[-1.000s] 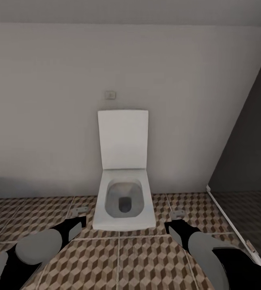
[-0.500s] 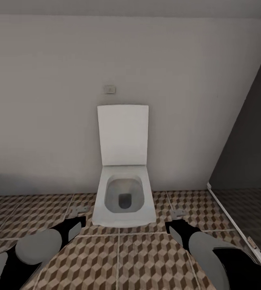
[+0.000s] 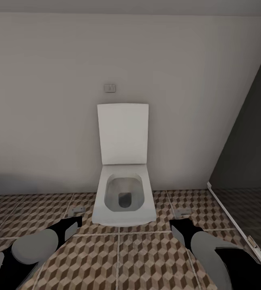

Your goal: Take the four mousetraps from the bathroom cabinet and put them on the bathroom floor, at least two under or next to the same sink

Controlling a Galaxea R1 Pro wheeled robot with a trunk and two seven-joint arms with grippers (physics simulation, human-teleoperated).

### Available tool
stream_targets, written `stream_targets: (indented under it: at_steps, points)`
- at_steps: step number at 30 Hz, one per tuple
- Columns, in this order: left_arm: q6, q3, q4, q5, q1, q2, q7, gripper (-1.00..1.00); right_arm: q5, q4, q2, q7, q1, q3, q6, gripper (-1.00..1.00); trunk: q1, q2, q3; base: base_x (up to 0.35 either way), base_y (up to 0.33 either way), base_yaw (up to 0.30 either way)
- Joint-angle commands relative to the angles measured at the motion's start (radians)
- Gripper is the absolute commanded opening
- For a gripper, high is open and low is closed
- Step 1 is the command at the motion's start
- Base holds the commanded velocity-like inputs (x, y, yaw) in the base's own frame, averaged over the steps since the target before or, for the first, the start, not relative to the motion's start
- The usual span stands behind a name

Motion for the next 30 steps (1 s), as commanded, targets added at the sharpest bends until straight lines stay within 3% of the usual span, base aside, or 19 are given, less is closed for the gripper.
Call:
stream_targets:
  at_steps: [1, 7, 14, 17, 25, 30]
  points:
    - [0.003, -0.008, -0.003, 0.005, -0.001, 0.001, 0.003, -1.0, 0.008, -0.002, 0.0, -0.005, 0.0, -0.001, 0.009, -1.0, 0.0, 0.0, -0.001, 0.0, 0.0, 0.0]
    - [0.004, -0.001, 0.001, 0.005, -0.001, 0.002, 0.003, -1.0, 0.008, -0.001, 0.001, -0.012, 0.0, 0.0, 0.009, -1.0, 0.015, -0.028, -0.013, 0.0, 0.0, 0.0]
    - [0.004, 0.084, 0.009, 0.005, -0.001, 0.012, 0.003, -1.0, 0.009, -0.001, 0.001, -0.012, 0.0, 0.0, 0.009, -1.0, 0.042, -0.077, -0.035, 0.0, 0.0, 0.0]
    - [0.004, 0.1, 0.01, 0.005, -0.001, 0.014, 0.003, -1.0, 0.009, -0.001, 0.001, -0.012, 0.0, 0.0, 0.009, -1.0, 0.046, -0.084, -0.038, 0.0, 0.0, 0.0]
    - [-0.001, 0.101, 0.008, 0.005, -0.001, 0.015, 0.0, -1.0, 0.009, -0.001, 0.003, -0.012, 0.0, 0.001, 0.009, -1.0, 0.046, -0.084, -0.038, 0.01, 0.0, 0.0]
    - [0.0, 0.101, 0.009, 0.005, -0.001, 0.017, 0.0, -1.0, 0.009, 0.0, 0.004, -0.012, 0.0, 0.002, 0.009, -1.0, 0.046, -0.084, -0.038, 0.243, 0.0, 0.0]
